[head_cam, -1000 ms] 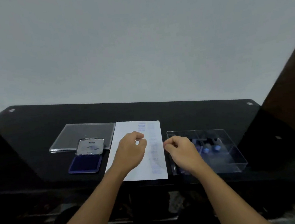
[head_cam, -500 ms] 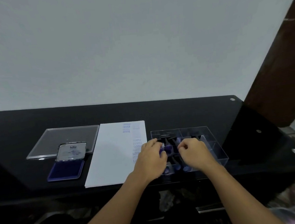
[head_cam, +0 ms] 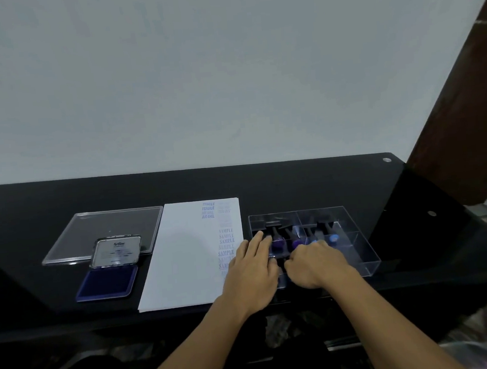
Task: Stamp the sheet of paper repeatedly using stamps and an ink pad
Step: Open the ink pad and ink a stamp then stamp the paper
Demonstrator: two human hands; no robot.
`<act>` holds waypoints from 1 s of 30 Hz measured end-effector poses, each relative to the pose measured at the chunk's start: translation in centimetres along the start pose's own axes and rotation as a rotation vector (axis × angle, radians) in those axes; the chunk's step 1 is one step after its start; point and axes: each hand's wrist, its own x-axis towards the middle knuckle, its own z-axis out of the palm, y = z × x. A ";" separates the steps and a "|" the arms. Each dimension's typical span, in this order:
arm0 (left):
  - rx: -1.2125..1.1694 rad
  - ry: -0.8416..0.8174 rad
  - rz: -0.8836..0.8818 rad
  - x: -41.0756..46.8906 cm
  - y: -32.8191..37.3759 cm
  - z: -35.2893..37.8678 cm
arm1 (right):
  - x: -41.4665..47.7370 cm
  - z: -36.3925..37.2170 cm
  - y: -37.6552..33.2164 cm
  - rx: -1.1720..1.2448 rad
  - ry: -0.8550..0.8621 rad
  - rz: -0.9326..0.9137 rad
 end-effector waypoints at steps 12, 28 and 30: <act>-0.097 0.001 -0.015 -0.4 0.3 -0.6 | -0.6 0.1 0.0 0.099 0.203 -0.007; -0.090 0.222 -0.136 -3.0 -6.7 -8.2 | -1.3 -1.5 -5.6 0.177 0.364 -0.179; -0.069 0.254 -0.136 -3.7 -8.9 -9.5 | -1.2 -1.5 -7.4 0.196 0.373 -0.209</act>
